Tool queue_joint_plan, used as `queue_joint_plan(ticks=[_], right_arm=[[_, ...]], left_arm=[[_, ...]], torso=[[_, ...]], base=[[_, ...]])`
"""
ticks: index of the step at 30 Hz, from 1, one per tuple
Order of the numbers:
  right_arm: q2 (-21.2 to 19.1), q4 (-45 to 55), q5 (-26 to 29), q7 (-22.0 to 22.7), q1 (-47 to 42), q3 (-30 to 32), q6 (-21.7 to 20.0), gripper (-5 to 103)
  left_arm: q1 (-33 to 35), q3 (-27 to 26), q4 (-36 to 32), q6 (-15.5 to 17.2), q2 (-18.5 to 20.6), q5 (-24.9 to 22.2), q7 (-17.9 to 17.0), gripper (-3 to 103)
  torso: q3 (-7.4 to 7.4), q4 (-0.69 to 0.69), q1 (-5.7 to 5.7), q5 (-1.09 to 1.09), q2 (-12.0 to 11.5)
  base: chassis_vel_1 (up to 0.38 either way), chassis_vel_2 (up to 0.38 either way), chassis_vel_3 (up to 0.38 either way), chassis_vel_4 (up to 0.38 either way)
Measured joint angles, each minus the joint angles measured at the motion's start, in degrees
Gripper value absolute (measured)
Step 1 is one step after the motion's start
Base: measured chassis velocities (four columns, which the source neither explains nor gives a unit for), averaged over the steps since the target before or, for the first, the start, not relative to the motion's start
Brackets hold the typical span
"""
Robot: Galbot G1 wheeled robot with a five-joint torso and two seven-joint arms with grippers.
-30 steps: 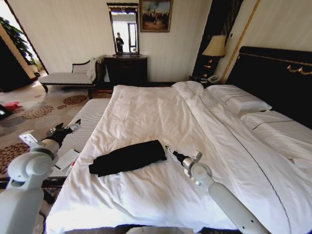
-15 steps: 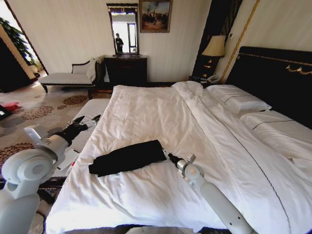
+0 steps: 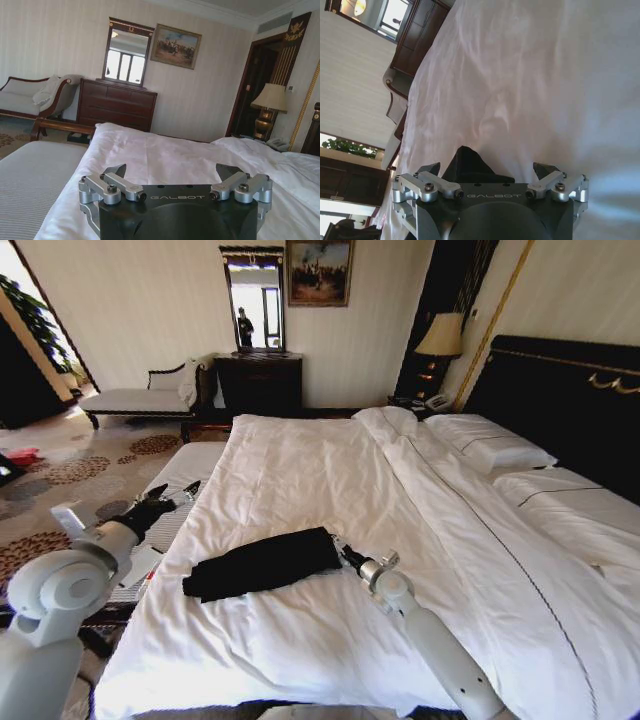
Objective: Fold the clothes on the bed.
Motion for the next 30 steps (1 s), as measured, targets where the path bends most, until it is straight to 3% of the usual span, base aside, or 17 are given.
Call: queue_joint_plan(ticks=[11, 23, 25, 28, 30], right_arm=[[0.27, -3.04, -6.41, -0.89, 0.62, -3.52, -0.20, 100], [1.63, -2.26, -6.63, -1.29, 0.67, -5.41, -0.23, 101], [1.90, -2.19, -6.63, -1.47, 0.67, -5.52, -0.21, 91], [2.15, -2.20, -6.74, -1.54, 0.68, -5.66, -0.18, 86], [2.31, -2.41, -6.92, -1.58, 0.79, -5.73, -0.13, 75]], left_arm=[[0.84, -0.70, -0.48, -0.61, -0.50, 0.59, 0.08, 100], [1.64, -1.15, -0.82, -0.99, -1.17, 1.64, 0.12, 100], [1.78, -1.13, -0.82, -1.03, -1.39, 2.05, 0.16, 100], [1.86, -1.12, -0.83, -1.05, -1.53, 2.25, 0.18, 100], [1.91, -1.11, -0.83, -1.07, -1.60, 2.40, 0.19, 100]], torso=[[0.00, 0.02, 0.00, 0.00, 0.00], [0.00, 0.01, 0.00, 0.00, 0.00], [0.00, 0.01, -0.01, 0.00, 0.00], [0.00, 0.01, 0.00, 0.00, 0.00], [0.00, 0.02, 0.00, 0.00, 0.00]], base=[[0.000, 0.000, 0.000, 0.000], [0.000, 0.000, 0.000, 0.000], [0.000, 0.000, 0.000, 0.000], [0.000, 0.000, 0.000, 0.000], [0.000, 0.000, 0.000, 0.000]])
